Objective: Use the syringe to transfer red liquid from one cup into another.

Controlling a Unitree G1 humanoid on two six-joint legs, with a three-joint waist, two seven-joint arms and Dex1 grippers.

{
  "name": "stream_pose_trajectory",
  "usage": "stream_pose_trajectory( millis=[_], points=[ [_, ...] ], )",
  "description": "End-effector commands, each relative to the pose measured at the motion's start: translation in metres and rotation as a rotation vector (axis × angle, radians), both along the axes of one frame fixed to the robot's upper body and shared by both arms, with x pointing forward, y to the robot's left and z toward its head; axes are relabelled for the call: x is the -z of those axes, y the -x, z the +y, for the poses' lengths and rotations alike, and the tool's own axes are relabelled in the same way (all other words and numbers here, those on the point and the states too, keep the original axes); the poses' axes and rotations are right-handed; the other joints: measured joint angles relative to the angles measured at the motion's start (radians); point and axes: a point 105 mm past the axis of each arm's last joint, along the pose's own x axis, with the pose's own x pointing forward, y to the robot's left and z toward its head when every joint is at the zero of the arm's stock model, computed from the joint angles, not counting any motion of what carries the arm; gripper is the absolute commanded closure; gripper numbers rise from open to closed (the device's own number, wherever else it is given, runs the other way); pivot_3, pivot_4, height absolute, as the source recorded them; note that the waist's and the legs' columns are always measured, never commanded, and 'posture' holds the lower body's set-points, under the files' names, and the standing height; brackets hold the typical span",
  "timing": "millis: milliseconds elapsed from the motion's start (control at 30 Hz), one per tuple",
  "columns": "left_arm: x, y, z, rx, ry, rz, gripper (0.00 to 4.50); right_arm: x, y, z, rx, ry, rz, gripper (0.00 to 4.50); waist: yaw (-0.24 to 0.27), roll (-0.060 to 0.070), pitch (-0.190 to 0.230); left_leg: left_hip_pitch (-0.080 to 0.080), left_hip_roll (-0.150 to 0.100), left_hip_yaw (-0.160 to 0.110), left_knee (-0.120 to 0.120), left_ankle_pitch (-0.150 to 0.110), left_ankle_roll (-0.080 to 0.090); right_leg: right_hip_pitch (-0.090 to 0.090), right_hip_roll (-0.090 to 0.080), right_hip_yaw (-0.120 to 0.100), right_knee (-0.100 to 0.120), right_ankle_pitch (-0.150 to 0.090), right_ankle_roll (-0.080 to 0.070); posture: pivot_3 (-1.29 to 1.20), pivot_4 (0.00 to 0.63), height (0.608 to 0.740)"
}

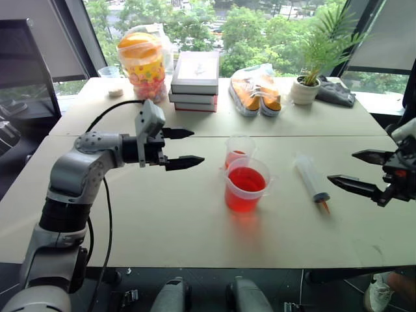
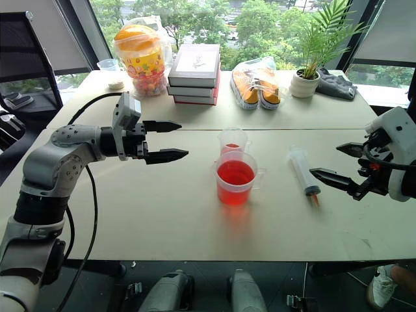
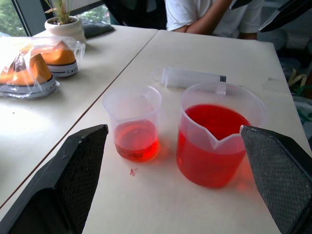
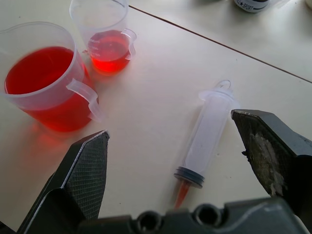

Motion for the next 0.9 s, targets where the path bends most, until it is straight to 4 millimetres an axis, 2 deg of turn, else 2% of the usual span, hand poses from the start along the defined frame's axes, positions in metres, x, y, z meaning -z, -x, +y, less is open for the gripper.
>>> stream_pose_trajectory(
  millis=[33, 567, 700, 900],
  points=[
    [-0.0094, 0.0023, 0.0008, -0.004, 0.003, -0.037, 0.0, -0.0097, 0.0006, -0.0008, -0.004, 0.023, -0.04, 0.07, 0.0, 0.0, 0.0, 0.0, 0.0, 0.0, 0.0, 0.0, 0.0, 0.0, 0.0, 0.0, 0.0, 0.0, 0.0, 0.0, 0.15, 0.74],
    [-0.0158, 0.0059, 0.0001, 0.015, 0.02, -0.04, 0.0, -0.0043, -0.0003, -0.0061, -0.005, 0.034, -0.03, 0.07, 0.0, 0.0, 0.0, 0.0, 0.0, 0.0, 0.0, 0.0, 0.0, 0.0, 0.0, 0.0, 0.0, 0.0, 0.0, 0.0, 0.15, 0.74],
    [-0.0162, 0.0064, 0.005, 0.013, 0.014, -0.038, 0.0, -0.0046, -0.0003, -0.0073, 0.0, 0.038, -0.032, 0.07, -0.001, 0.0, 0.0, 0.0, 0.0, 0.0, 0.0, 0.0, 0.0, 0.0, 0.0, 0.0, 0.0, 0.0, 0.0, 0.0, 0.15, 0.74],
    [-0.0167, 0.0058, 0.0014, 0.025, 0.019, -0.039, 0.0, -0.0081, 0.0009, -0.0097, 0.012, 0.047, -0.042, 0.07, 0.0, 0.0, 0.0, 0.0, 0.0, 0.0, 0.0, 0.0, 0.0, 0.0, 0.0, 0.0, 0.0, 0.0, 0.0, 0.0, 0.15, 0.74]
  ],
)
